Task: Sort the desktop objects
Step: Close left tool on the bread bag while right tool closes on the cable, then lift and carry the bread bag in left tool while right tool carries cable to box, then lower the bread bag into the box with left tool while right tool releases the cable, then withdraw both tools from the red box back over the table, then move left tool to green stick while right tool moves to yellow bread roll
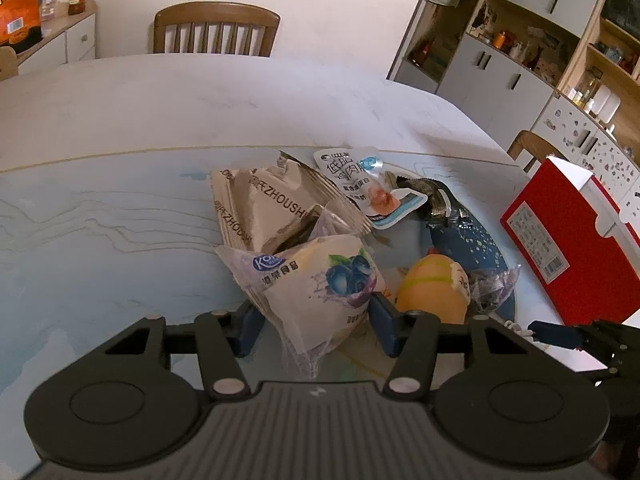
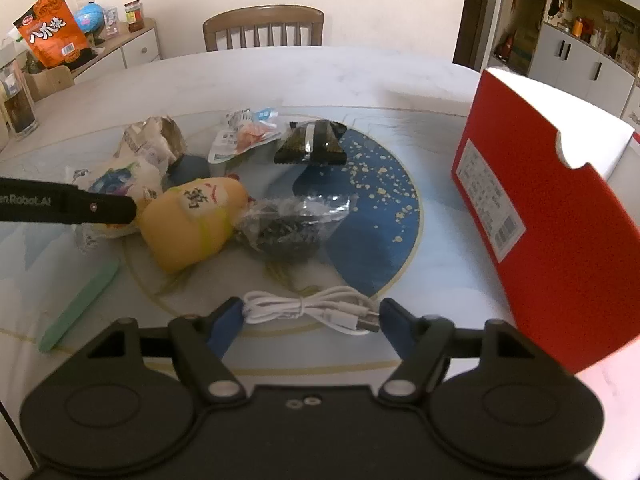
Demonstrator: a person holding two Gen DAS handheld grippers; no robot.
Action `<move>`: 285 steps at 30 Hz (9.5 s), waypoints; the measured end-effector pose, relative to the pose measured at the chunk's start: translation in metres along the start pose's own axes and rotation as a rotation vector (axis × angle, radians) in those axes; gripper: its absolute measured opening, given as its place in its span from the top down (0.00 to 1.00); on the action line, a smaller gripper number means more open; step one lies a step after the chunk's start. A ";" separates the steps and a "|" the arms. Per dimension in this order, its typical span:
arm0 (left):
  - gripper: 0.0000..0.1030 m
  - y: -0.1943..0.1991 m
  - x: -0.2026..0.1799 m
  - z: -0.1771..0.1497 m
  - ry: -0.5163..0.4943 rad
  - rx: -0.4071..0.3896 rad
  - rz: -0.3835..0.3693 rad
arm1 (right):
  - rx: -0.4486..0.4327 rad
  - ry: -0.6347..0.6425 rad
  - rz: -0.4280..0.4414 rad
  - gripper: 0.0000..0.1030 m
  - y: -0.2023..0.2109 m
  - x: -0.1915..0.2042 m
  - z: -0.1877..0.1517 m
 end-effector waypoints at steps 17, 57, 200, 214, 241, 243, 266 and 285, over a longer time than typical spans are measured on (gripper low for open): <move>0.54 0.054 -0.007 0.002 -0.065 -0.091 0.011 | -0.040 -0.013 0.004 0.32 0.031 -0.010 0.010; 0.40 -0.007 -0.022 -0.009 -0.125 0.047 -0.007 | -0.033 -0.025 0.024 0.33 0.057 -0.030 0.007; 0.04 -0.107 -0.373 0.152 -0.497 0.075 -0.241 | 0.026 -0.031 0.061 0.09 0.081 -0.276 0.082; 0.00 -0.010 -0.275 0.150 -0.396 -0.109 -0.120 | -0.056 -0.049 0.068 0.07 0.092 -0.236 0.104; 0.00 0.075 -0.100 0.076 -0.247 -0.141 -0.103 | -0.043 0.013 0.113 0.07 0.099 -0.060 0.076; 0.00 0.081 -0.089 0.072 -0.243 -0.148 -0.100 | -0.041 0.014 0.115 0.07 0.099 -0.048 0.072; 0.00 0.100 0.000 0.009 -0.211 -0.131 -0.055 | -0.016 0.054 0.141 0.10 0.075 0.054 0.045; 0.01 0.068 -0.004 -0.058 -0.305 -0.033 -0.067 | 0.010 0.098 0.100 0.12 0.045 0.069 0.028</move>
Point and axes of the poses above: each gripper's, at about its wrist camera, not at the fingertips, and y roughly against the way its jaws point, x to its left, z to its top, the point moved 9 cm from there along -y, roughly the way its jaws point, and after that the axes turned 9 degrees about -y, right-handed, at the moved point
